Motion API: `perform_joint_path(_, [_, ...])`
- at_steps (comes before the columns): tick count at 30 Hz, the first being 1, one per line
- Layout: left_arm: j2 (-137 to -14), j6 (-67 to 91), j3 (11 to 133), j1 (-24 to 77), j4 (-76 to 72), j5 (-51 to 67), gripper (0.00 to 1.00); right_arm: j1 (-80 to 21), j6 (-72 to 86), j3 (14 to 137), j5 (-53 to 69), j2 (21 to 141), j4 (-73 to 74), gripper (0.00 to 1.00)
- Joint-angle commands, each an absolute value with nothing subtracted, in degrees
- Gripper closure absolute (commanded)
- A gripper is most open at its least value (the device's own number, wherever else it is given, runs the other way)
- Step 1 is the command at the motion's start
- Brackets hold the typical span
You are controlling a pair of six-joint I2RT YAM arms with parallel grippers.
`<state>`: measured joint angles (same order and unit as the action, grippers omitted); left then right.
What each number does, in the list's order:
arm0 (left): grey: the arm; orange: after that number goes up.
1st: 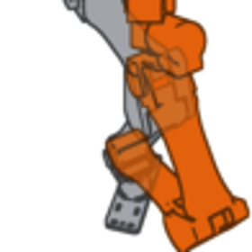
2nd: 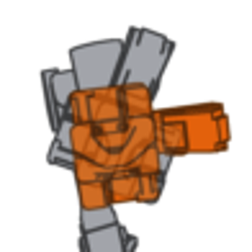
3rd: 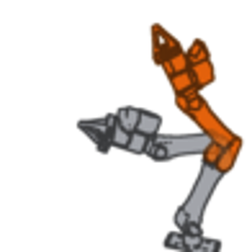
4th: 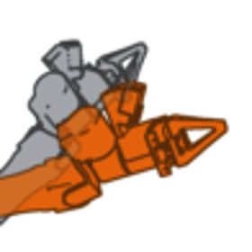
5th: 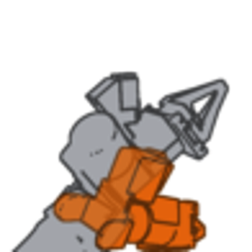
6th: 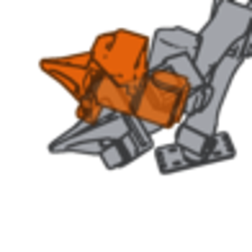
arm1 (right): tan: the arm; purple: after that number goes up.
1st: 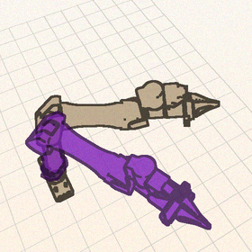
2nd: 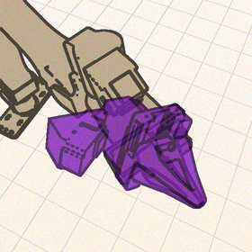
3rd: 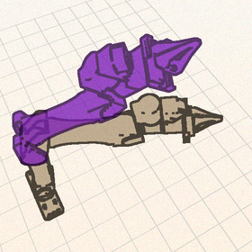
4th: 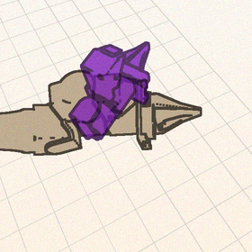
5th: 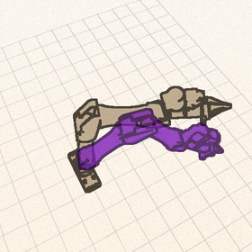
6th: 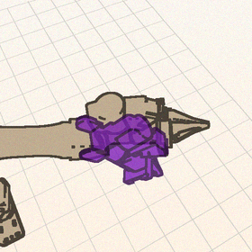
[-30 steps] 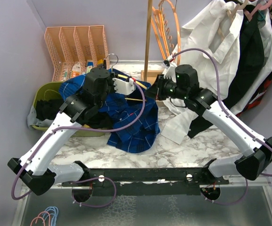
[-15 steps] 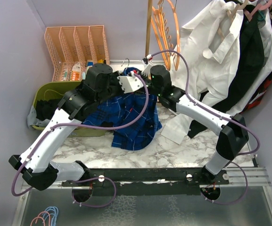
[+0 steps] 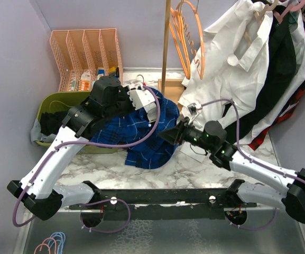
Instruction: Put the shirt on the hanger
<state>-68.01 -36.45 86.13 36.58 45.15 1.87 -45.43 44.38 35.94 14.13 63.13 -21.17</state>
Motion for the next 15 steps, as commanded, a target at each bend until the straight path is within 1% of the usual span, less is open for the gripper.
perform_joint_path(1, [-66.39, -34.12, 89.08, 35.03, 42.44, 9.21, 1.0, -45.97, 38.22, 29.62, 13.99, 56.84, -24.86, 0.29])
perform_joint_path(2, [-66.55, -34.58, 89.58, 34.84, 43.83, 12.5, 1.0, -45.99, 35.93, 29.34, 13.2, 55.4, -23.96, 0.04])
perform_joint_path(3, [-66.68, -35.69, 89.97, 34.74, 45.69, 15.38, 1.0, -45.97, 33.24, 29.21, 12.14, 53.41, -22.75, 0.0])
perform_joint_path(5, [-66.57, -38.79, 90.05, 34.72, 50.08, 21.11, 1.0, -45.99, 26.77, 29.27, 10.18, 49.13, -20.82, 0.01])
perform_joint_path(7, [-66.36, -43.87, 89.95, 34.74, 55.4, 26.02, 1.0, -45.97, 19.02, 29.73, 11.48, 45.21, -19.57, 0.01])
perform_joint_path(11, [-66.55, -54.38, 89.61, 34.72, 65.06, 32.62, 1.0, -45.97, 2.11, 31.12, 20.57, 39.89, -17.02, 0.01])
perform_joint_path(13, [-66.66, -58.42, 89.61, 34.72, 68.4, 35.47, 1.0, -45.96, -4.72, 34.5, 28.15, 39.18, -8.75, 0.01])
perform_joint_path(15, [-66.7, -60.17, 89.77, 34.74, 70.05, 37.4, 1.0, -45.92, -10.31, 39.66, 38.94, 41.44, 0.63, 0.01])
